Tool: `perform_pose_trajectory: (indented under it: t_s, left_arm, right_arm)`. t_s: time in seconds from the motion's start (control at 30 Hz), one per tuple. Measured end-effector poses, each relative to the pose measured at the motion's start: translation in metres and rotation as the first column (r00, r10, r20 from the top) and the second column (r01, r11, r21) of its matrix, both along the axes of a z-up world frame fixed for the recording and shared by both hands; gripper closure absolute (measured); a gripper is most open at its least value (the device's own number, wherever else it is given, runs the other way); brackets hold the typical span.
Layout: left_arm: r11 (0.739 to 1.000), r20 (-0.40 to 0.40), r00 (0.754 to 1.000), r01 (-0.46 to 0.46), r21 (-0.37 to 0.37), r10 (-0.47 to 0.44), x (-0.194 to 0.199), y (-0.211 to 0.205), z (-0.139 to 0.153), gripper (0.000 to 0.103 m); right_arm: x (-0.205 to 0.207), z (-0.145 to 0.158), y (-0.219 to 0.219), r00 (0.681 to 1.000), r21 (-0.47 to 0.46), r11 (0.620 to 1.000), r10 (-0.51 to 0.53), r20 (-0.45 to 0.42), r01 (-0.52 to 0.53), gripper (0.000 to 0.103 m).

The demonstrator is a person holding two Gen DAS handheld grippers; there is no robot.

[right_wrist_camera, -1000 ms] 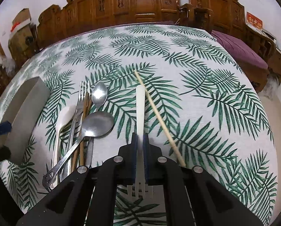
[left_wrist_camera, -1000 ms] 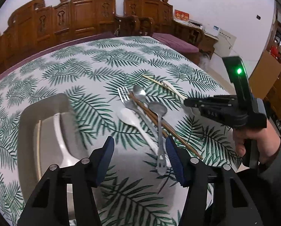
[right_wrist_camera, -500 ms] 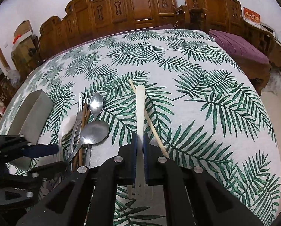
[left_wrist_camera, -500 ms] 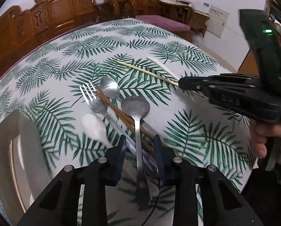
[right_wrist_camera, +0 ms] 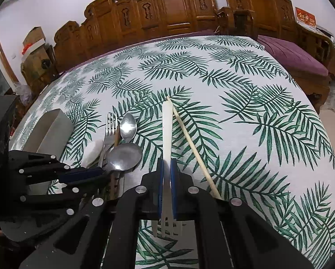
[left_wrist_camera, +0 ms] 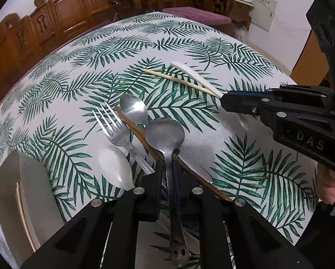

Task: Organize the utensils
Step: 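Grasp a white plastic fork with the right tool while the left tool grasps a steel spoon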

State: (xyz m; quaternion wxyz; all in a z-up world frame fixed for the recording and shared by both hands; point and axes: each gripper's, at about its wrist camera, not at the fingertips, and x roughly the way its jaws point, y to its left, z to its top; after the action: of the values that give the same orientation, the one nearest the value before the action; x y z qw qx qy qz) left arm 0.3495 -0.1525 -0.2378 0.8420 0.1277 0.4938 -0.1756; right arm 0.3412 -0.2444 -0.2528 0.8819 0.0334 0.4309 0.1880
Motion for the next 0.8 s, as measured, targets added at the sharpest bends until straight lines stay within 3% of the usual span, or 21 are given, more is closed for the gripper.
perform_pose_trajectory:
  t_s: [0.33, 0.8]
  left_arm:
    - [1.000, 0.020, 1.000, -0.022, -0.019, 0.022, -0.005, 0.006, 0.006, 0.098]
    - [0.992, 0.119, 0.991, -0.051, -0.112, 0.064, -0.043, 0.038, 0.064, 0.098]
  right_arm:
    - [-0.001, 0.000, 0.005, 1.000, 0.004, 1.000, 0.016, 0.000, -0.016, 0.096]
    - [-0.013, 0.011, 0.029, 0.997, -0.014, 0.998, 0.067, 0.033, -0.067, 0.096]
